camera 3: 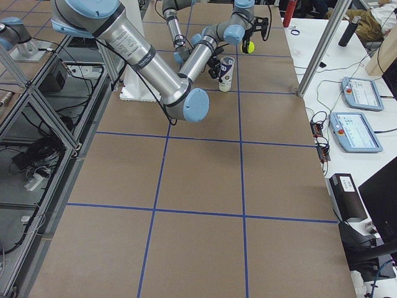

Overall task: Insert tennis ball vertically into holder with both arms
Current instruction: 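Lift the second ball and carry it over the can with the right gripper, then lower the second ball into the can's mouth with the right gripper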

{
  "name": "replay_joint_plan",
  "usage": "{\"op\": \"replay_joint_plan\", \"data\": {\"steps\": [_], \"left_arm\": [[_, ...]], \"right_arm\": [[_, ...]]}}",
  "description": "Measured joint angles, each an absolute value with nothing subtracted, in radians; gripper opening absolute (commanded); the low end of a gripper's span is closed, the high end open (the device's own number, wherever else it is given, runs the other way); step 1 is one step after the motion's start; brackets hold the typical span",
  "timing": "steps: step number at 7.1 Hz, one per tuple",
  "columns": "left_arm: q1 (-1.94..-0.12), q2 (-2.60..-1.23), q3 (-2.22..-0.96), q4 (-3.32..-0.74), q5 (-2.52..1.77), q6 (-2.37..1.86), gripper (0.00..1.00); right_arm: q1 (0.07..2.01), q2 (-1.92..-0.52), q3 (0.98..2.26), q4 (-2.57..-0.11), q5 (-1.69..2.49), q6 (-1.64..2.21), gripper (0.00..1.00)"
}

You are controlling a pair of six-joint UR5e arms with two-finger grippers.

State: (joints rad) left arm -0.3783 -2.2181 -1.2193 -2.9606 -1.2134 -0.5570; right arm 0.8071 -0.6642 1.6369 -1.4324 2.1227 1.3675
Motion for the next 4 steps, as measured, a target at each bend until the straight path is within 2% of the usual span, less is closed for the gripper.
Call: {"op": "replay_joint_plan", "data": {"steps": [4], "left_arm": [[-0.374,-2.218,-1.217,-2.962,-1.213,-0.558,0.99]], "right_arm": [[0.728,-0.670,1.672,-1.535,2.120,1.368,0.00]]}}
